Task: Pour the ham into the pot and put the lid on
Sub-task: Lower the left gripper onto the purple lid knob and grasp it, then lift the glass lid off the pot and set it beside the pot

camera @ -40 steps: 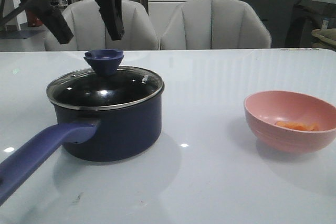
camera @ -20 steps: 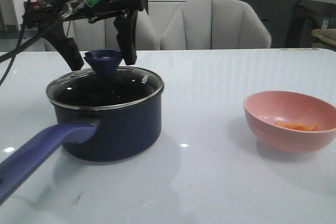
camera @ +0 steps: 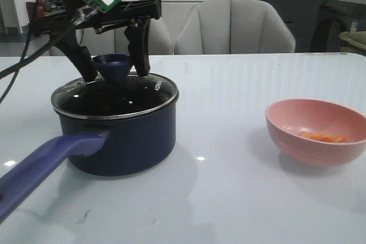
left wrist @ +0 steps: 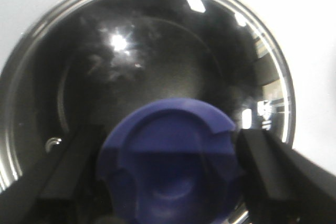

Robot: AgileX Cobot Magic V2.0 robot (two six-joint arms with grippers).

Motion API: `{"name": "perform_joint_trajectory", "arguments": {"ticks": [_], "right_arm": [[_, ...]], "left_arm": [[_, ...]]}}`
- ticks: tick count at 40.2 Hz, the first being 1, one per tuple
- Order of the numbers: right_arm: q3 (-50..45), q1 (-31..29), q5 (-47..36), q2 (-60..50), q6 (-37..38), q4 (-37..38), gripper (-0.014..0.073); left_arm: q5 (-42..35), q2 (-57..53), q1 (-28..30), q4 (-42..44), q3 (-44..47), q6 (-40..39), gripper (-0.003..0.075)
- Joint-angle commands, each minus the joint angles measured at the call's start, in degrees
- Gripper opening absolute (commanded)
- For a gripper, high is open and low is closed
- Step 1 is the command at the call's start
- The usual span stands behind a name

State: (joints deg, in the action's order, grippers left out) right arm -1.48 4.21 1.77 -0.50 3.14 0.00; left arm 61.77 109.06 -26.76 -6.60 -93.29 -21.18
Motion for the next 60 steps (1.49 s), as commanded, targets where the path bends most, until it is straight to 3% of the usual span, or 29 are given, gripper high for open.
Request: {"name": "perform_joint_trajectory", "arguments": {"ticks": [1, 14, 60], "right_arm": [[-0.58, -0.27, -4.71, -1.18, -0.16, 0.30, 0.0151], [-0.58, -0.27, -4.71, -1.18, -0.16, 0.30, 0.0151], [-0.58, -0.27, -4.71, -1.18, -0.16, 0.30, 0.0151]], "left_arm": [[-2.05, -1.78, -0.15, -0.67, -1.30, -1.14, 0.0377], [-1.34, -1.78, -0.15, 2.07, -1.71, -1.14, 0.0247], [5.76, -1.78, 0.78, 4.81, -6.85, -0.19, 0.0248]]}}
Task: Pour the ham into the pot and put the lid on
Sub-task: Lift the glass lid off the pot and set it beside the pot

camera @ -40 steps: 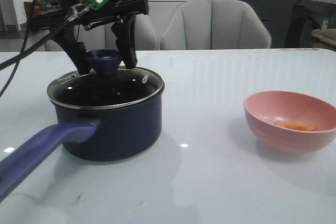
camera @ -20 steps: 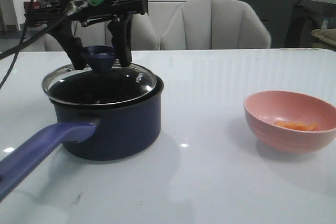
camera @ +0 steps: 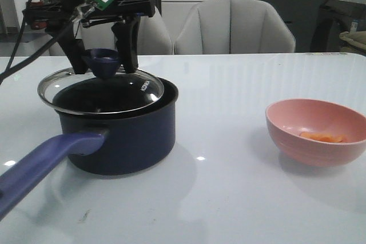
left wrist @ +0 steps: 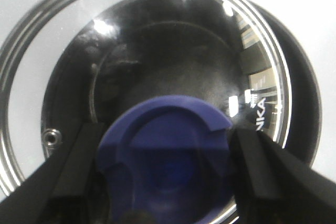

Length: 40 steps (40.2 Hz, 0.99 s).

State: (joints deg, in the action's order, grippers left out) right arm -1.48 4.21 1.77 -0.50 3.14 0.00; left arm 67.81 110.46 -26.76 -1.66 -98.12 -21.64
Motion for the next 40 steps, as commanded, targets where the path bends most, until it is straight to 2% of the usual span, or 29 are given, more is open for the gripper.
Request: {"name": "perform_joint_trajectory", "arguments": {"ticks": [1, 11, 40], "right_arm": [[-0.58, -0.27, -4.71, -1.18, -0.16, 0.30, 0.0151], [-0.58, -0.27, -4.71, -1.18, -0.16, 0.30, 0.0151], [-0.58, -0.27, -4.71, -1.18, -0.16, 0.30, 0.0151]], "left_arm": [[0.11, -3.19, 1.16, -0.33, -2.03, 0.26, 0.0247], [3.00, -3.53, 4.10, -2.45, -2.03, 2.88, 0.0247], [5.18, -7.43, 13.86, -2.70, -1.67, 9.32, 0.0247]]}}
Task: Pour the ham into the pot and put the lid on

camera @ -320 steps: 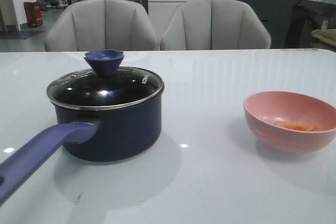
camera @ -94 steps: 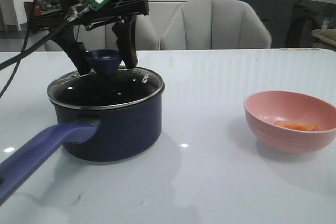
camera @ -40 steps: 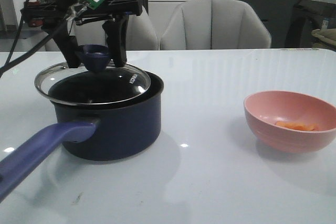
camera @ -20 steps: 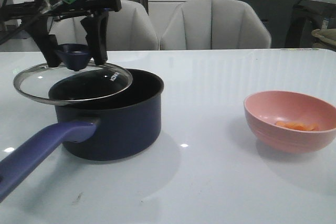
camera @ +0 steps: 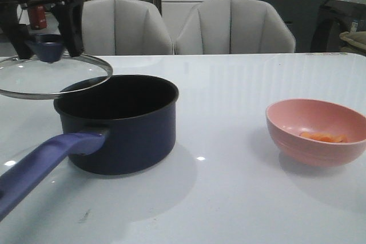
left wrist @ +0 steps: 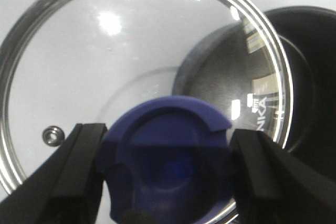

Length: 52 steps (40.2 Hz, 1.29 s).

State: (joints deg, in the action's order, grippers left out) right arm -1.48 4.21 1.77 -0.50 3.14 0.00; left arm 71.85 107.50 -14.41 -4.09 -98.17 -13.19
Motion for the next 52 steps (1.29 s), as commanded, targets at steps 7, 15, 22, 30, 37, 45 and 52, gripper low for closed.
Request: {"name": "perform_joint_trajectory", "arguments": {"ticks": [7, 15, 22, 30, 37, 45, 52], "right_arm": [[-0.58, -0.27, -4.71, -1.18, -0.16, 0.30, 0.0151], [-0.58, -0.27, -4.71, -1.18, -0.16, 0.30, 0.0151], [-0.58, -0.27, -4.71, -1.18, -0.16, 0.30, 0.0151], [-0.58, -0.27, -4.71, -1.18, -0.16, 0.30, 0.0151], [-0.58, -0.27, -4.71, -1.18, -0.16, 0.30, 0.0151], [-0.58, -0.27, -4.71, -1.18, -0.16, 0.30, 0.0151], [-0.58, -0.27, -4.71, -1.18, -0.16, 0.30, 0.0151]], "left_arm": [[1.14, -5.54, 4.98, -0.44, -0.24, 3.29, 0.0247], [-2.39, -7.58, 10.19, -4.81, 5.43, 6.59, 0.0247], [-5.49, -8.70, 15.69, -5.48, 11.26, 8.08, 0.0247], [-11.78, -8.93, 19.90, -8.24, 18.52, 11.12, 0.0247], [-20.39, -8.48, 20.25, -8.28, 24.92, 11.45, 0.0247], [-22.51, -5.18, 20.25, -9.61, 27.42, 12.41, 0.0253], [-22.24, -3.02, 20.13, -10.27, 27.42, 13.65, 0.0253]]}}
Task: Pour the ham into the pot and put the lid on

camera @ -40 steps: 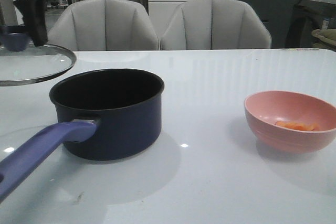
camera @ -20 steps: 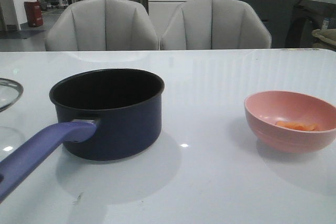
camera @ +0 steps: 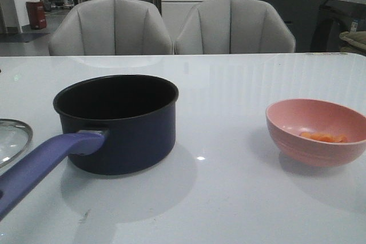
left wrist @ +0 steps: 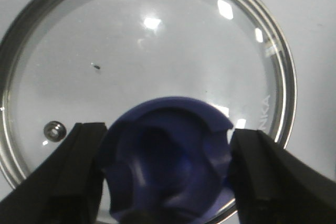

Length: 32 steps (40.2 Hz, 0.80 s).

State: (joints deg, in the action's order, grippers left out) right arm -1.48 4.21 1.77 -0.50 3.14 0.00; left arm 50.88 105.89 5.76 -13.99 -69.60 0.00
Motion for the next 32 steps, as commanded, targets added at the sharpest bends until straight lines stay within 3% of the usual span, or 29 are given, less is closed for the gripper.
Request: {"name": "perform_joint_trajectory", "arguments": {"ticks": [1, 4, 10, 15, 32], "right_arm": [[-0.58, -0.27, -4.71, -1.18, -0.16, 0.30, 0.0151], [-0.58, -0.27, -4.71, -1.18, -0.16, 0.30, 0.0151], [-0.58, -0.27, -4.71, -1.18, -0.16, 0.30, 0.0151], [-0.58, -0.27, -4.71, -1.18, -0.16, 0.30, 0.0151], [-0.58, -0.27, -4.71, -1.18, -0.16, 0.30, 0.0151]], "left_arm": [[-1.27, -1.24, -0.04, -0.36, -1.16, 0.46, 0.0254], [-1.15, -0.89, -0.04, -0.25, -1.16, 0.46, 0.0277], [-1.15, -0.75, -0.04, 1.27, -1.26, 0.46, 0.0436], [-1.15, -0.75, -0.04, 1.69, -1.73, 0.46, 0.0520], [3.49, -2.42, -0.04, 5.88, -5.50, 0.46, 0.0522]]}}
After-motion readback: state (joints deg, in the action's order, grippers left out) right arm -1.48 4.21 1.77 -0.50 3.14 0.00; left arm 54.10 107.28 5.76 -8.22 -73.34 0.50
